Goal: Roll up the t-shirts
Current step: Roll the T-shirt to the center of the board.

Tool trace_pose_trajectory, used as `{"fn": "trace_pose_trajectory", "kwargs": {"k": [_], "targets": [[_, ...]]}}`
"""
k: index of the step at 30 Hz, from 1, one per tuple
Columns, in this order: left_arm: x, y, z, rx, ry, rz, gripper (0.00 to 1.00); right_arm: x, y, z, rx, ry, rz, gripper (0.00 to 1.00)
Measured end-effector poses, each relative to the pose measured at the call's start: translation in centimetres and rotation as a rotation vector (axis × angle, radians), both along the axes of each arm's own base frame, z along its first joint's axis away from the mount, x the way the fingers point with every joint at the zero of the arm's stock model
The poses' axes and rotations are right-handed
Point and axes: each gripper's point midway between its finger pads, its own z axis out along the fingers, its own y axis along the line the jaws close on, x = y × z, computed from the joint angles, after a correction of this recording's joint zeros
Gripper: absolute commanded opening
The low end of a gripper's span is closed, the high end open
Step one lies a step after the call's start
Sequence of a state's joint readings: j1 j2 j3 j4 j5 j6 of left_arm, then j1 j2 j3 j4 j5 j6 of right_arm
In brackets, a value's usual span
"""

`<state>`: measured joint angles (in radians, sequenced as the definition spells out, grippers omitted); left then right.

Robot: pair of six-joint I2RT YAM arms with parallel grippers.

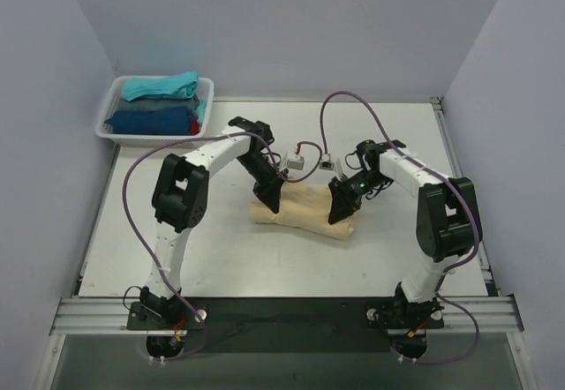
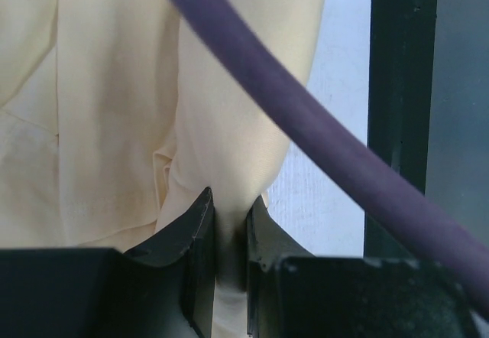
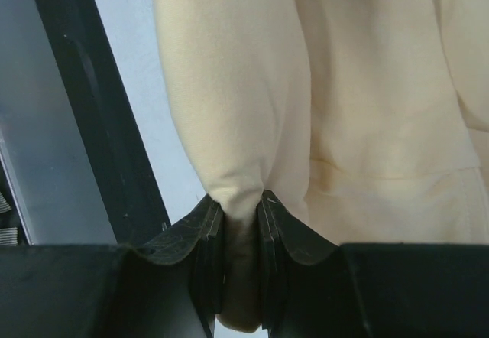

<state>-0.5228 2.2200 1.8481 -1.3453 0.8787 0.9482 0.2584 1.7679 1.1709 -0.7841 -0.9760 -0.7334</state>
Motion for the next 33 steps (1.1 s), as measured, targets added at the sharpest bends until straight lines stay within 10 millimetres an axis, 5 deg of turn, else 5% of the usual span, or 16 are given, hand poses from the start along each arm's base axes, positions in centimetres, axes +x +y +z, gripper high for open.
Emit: {"fn": "trace_pose_trajectory", "kwargs": {"k": [10, 18, 33], "targets": [[-3.5, -0.5, 0.8, -0.023, -0.047, -0.092, 0.00, 0.3, -1.5, -0.4, -0.065, -0.094, 0.015, 0.14], [-7.6, -2.3, 1.0, -0.035, -0.053, -0.230, 0.00, -4.0, -3.1, -0.2, -0.113, -0.077, 0.016, 0.14], [-9.6, -2.7, -2.6, 0.010, 0.072, -0.259, 0.00, -8.2, -3.7, -2.4, -0.133, 0.084, 0.138, 0.15]]}}
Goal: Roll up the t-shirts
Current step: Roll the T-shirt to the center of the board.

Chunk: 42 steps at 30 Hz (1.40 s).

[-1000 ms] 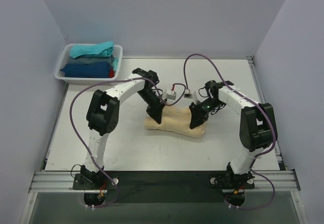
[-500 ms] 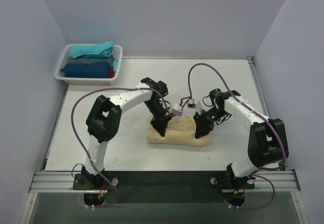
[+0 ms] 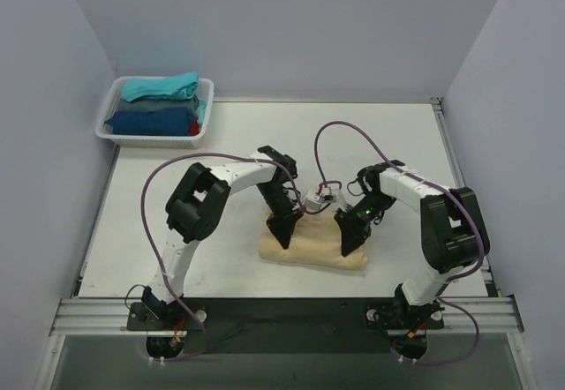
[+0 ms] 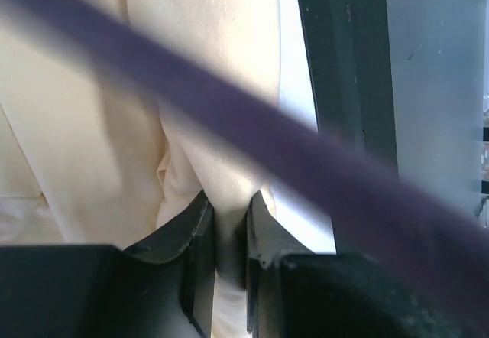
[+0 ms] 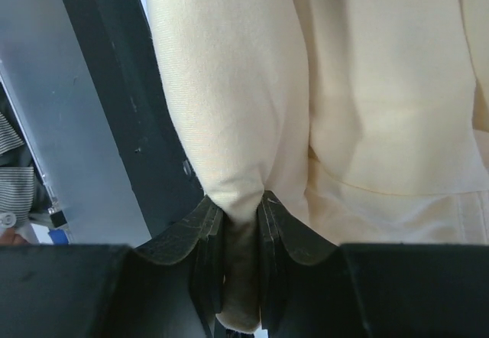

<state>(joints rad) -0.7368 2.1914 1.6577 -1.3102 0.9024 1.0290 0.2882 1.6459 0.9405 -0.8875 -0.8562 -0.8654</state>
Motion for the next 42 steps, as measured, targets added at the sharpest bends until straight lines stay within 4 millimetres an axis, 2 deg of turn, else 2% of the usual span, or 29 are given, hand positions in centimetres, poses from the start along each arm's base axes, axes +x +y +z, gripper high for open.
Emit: {"fn": "trace_pose_trajectory", "kwargs": {"k": [11, 13, 14, 15, 18, 20, 21, 22, 24, 27, 29, 31, 33, 35, 37, 40, 42], "targets": [[1.7, -1.7, -0.8, 0.010, 0.038, 0.006, 0.00, 0.7, -1.4, -0.5, -0.014, 0.015, -0.033, 0.15], [2.1, -1.9, -1.0, 0.018, 0.045, 0.009, 0.06, 1.0, -1.5, -0.6, -0.022, 0.026, -0.042, 0.14], [2.3, -2.0, -1.2, 0.024, 0.049, 0.012, 0.13, 1.2, -1.6, -0.8, -0.027, 0.035, -0.050, 0.15], [2.6, -2.1, -1.3, 0.033, 0.058, 0.021, 0.24, 1.4, -1.7, -0.9, -0.032, 0.044, -0.057, 0.15], [3.5, -2.5, -1.9, 0.069, 0.097, 0.054, 0.51, 2.1, -2.0, -1.6, -0.047, 0.074, -0.095, 0.15], [4.1, -2.8, -2.0, 0.086, 0.136, 0.099, 0.52, 2.3, -2.5, -2.1, -0.056, 0.079, -0.102, 0.15], [5.0, -3.2, -2.0, 0.081, 0.152, 0.142, 0.55, 2.0, -2.6, -2.2, -0.061, 0.081, -0.083, 0.15], [6.1, -3.4, -2.0, 0.073, 0.165, 0.185, 0.97, 1.7, -2.6, -2.3, -0.063, 0.080, -0.058, 0.15], [8.4, -3.2, -1.5, 0.059, 0.178, 0.272, 0.97, 1.8, -2.2, -2.3, -0.044, 0.059, -0.019, 0.16], [10.1, -2.2, -0.4, 0.078, 0.207, 0.360, 0.97, 3.2, -1.6, -2.1, -0.009, 0.010, -0.003, 0.16], [11.8, -1.3, 0.5, 0.075, 0.182, 0.422, 0.97, 3.0, -1.8, -2.3, -0.021, 0.032, -0.003, 0.17], [13.1, 0.7, 2.1, 0.098, 0.101, 0.489, 0.97, 2.3, -1.8, -2.5, -0.035, 0.084, -0.012, 0.17], [13.9, 2.9, 4.4, 0.117, -0.050, 0.582, 0.97, 2.1, -1.9, -2.6, -0.044, 0.118, -0.027, 0.17], [14.7, 6.0, 7.1, 0.169, -0.325, 0.715, 0.97, 2.2, -1.8, -2.5, -0.055, 0.135, -0.044, 0.17], [15.3, 7.7, 10.1, 0.146, -0.537, 0.832, 0.97, 2.2, -1.8, -2.5, -0.065, 0.142, -0.052, 0.18], [15.9, 9.2, 14.1, 0.035, -0.761, 0.988, 0.97, 2.1, -1.8, -2.5, -0.089, 0.153, -0.063, 0.17], [15.7, 9.3, 14.0, 0.007, -0.790, 0.999, 0.97, 2.2, -1.8, -2.5, -0.097, 0.157, -0.069, 0.18]]}}
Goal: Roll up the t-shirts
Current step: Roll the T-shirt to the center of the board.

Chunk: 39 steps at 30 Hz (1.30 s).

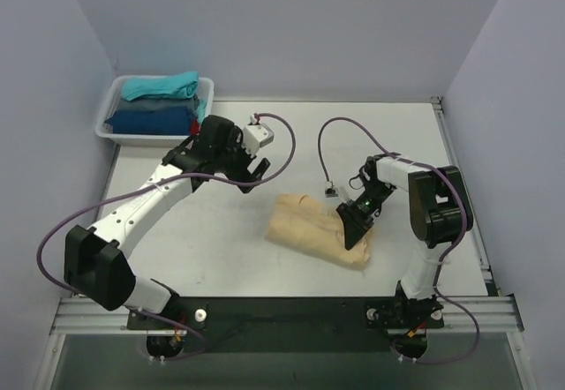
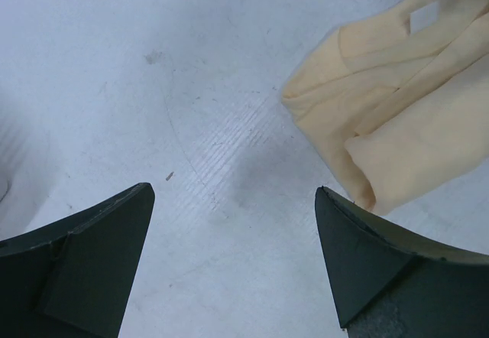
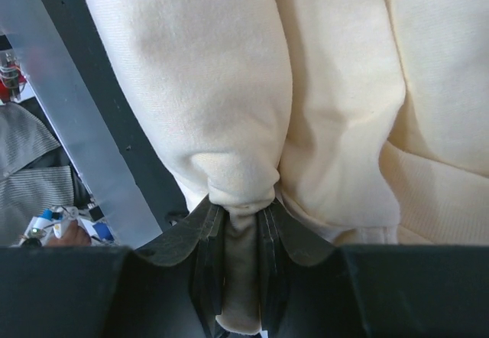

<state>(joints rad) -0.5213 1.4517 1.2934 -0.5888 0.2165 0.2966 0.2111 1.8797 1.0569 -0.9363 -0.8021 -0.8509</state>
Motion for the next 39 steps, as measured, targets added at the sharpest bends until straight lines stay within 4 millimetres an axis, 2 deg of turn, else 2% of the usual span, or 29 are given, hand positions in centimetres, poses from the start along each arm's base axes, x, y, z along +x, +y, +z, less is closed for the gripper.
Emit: {"fn": "trace_pose_trajectory", "kwargs": {"k": [1, 3, 5, 7, 9, 10, 14, 17, 21, 23, 26, 32, 36, 39], "targets": [[-0.2, 0.0, -0.9, 0.008, -0.004, -0.007, 0.97, 0.0, 0.0, 0.0, -0.007, 0.004, -0.007, 0.18], [-1.1, -0.2, -3.8, 0.050, -0.020, -0.045, 0.97, 0.2, 0.0, 0.1, -0.016, 0.011, -0.020, 0.18], [-4.1, -0.5, -7.8, 0.128, -0.042, -0.132, 0.97, 0.5, -0.1, 0.0, -0.023, 0.026, -0.037, 0.18], [-8.0, -1.1, -10.7, 0.196, -0.089, -0.254, 0.97, 0.6, -0.1, -0.1, -0.030, 0.050, -0.053, 0.18], [-10.8, -1.9, -12.0, 0.233, -0.148, -0.367, 0.97, 0.7, -0.2, -0.1, -0.032, 0.067, -0.068, 0.18], [-11.4, -2.5, -12.1, 0.241, -0.180, -0.402, 0.97, 0.8, -0.2, 0.0, -0.030, 0.072, -0.075, 0.18], [-11.0, -4.9, -10.3, 0.217, -0.324, -0.446, 0.97, 1.5, -0.6, 0.0, -0.023, 0.087, -0.111, 0.18], [-11.9, -6.9, -9.4, 0.181, -0.442, -0.514, 0.97, 2.1, -1.0, 0.0, -0.015, 0.102, -0.150, 0.18], [-13.9, -7.8, -11.4, 0.200, -0.517, -0.627, 0.93, 2.3, -1.3, -0.1, -0.009, 0.118, -0.171, 0.18], [-14.0, -8.0, -12.5, 0.228, -0.533, -0.663, 0.91, 2.3, -1.2, 0.0, -0.009, 0.119, -0.170, 0.18], [-13.3, -8.6, -13.5, 0.261, -0.561, -0.674, 0.90, 2.5, -1.2, 0.1, -0.009, 0.120, -0.170, 0.18], [-11.8, -9.7, -15.1, 0.316, -0.637, -0.693, 0.81, 2.8, -1.0, -0.1, -0.003, 0.141, -0.176, 0.18], [-11.1, -10.5, -15.3, 0.321, -0.686, -0.694, 0.76, 2.7, -1.0, 0.0, 0.000, 0.145, -0.177, 0.18], [-10.5, -10.9, -15.5, 0.332, -0.725, -0.684, 0.62, 2.7, -0.9, 0.0, 0.000, 0.154, -0.178, 0.19]]}}
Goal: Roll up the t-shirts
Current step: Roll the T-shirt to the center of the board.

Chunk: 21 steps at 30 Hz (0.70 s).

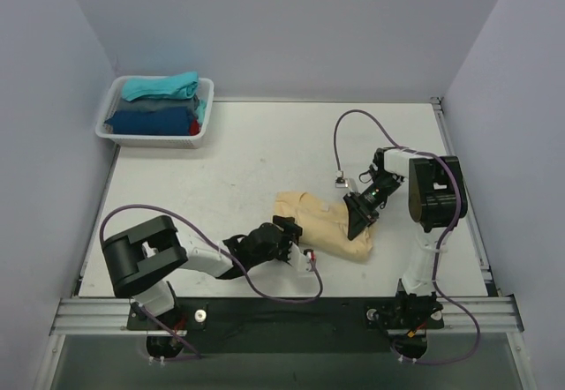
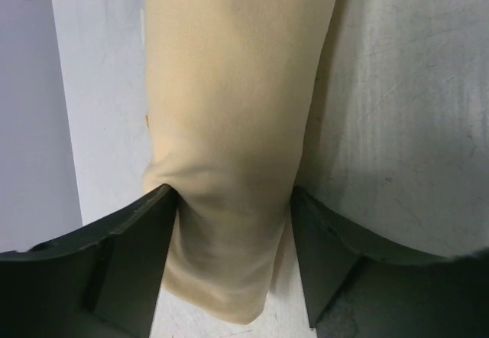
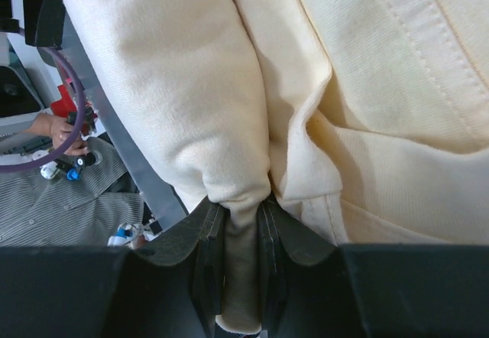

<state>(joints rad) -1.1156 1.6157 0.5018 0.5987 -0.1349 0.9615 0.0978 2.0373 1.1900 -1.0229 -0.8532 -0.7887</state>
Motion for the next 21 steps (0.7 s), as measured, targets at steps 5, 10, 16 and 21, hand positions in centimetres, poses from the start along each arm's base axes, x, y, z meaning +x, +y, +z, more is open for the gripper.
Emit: {"fn": "trace_pose_trajectory", "kwargs": {"k": [5, 10, 16, 21], "targets": [[0.7, -0.4, -0.9, 0.022, -0.032, 0.004, 0.34, 0.0, 0.1, 0.0, 0.002, 0.013, -0.002, 0.19], [1.1, -0.8, -1.0, 0.047, -0.014, 0.013, 0.25, 0.0, 0.1, 0.0, 0.002, 0.026, -0.004, 0.32], [1.2, -1.1, -0.4, 0.107, 0.095, 0.020, 0.22, 3.1, 0.4, 1.0, 0.021, -0.088, -0.011, 0.85], [-0.4, 0.2, 0.4, 0.167, 0.243, -0.004, 0.21, 10.4, 0.6, 6.2, 0.043, -0.506, -0.094, 1.00]]}}
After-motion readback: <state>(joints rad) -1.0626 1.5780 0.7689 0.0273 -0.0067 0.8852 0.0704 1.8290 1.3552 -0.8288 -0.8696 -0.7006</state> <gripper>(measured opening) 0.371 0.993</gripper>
